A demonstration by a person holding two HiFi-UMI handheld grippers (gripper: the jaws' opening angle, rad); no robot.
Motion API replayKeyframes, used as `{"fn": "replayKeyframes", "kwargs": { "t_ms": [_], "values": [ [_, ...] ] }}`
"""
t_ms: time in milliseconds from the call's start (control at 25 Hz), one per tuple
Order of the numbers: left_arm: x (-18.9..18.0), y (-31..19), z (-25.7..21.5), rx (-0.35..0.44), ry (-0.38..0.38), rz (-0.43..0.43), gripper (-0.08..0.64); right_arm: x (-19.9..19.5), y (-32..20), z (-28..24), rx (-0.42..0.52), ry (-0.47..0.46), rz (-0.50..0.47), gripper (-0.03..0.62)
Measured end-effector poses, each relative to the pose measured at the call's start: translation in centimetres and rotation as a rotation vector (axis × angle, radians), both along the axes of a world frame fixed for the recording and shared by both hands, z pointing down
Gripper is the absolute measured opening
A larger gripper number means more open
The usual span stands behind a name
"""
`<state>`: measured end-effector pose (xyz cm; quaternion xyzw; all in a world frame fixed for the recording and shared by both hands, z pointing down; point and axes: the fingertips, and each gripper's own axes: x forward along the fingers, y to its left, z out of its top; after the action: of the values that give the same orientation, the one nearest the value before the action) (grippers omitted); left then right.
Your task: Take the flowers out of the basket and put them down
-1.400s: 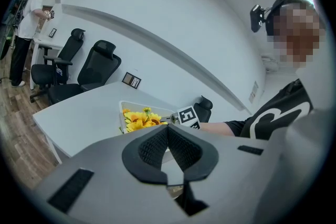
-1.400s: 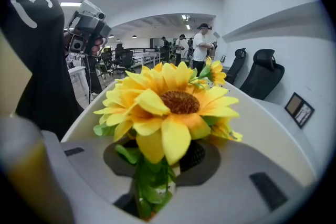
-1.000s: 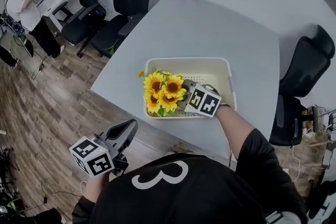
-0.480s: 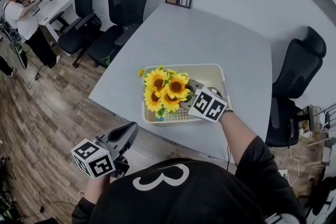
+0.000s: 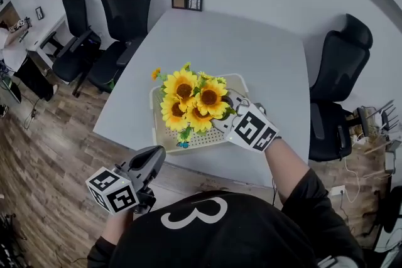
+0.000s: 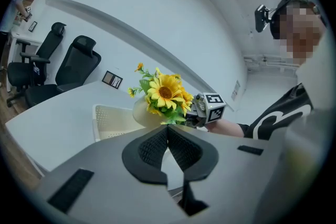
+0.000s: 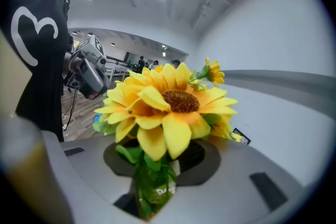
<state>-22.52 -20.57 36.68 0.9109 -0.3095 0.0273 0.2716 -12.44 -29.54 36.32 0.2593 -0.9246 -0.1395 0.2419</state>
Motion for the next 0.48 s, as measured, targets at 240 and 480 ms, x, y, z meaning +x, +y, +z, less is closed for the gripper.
{"fn": "replayKeyframes", "kwargs": {
  "t_ms": [240, 480],
  "values": [
    [5.8, -1.2, -1.2, 0.005, -0.021, 0.059, 0.012, 6.7, 1.1, -5.5, 0.079, -0.112, 0.097, 0.141],
    [4.9, -2.2, -0.8, 0.032, -0.002, 0.142, 0.014, 6.6, 2.3, -7.8, 0.146, -0.133, 0.218, 0.141]
  ]
}}
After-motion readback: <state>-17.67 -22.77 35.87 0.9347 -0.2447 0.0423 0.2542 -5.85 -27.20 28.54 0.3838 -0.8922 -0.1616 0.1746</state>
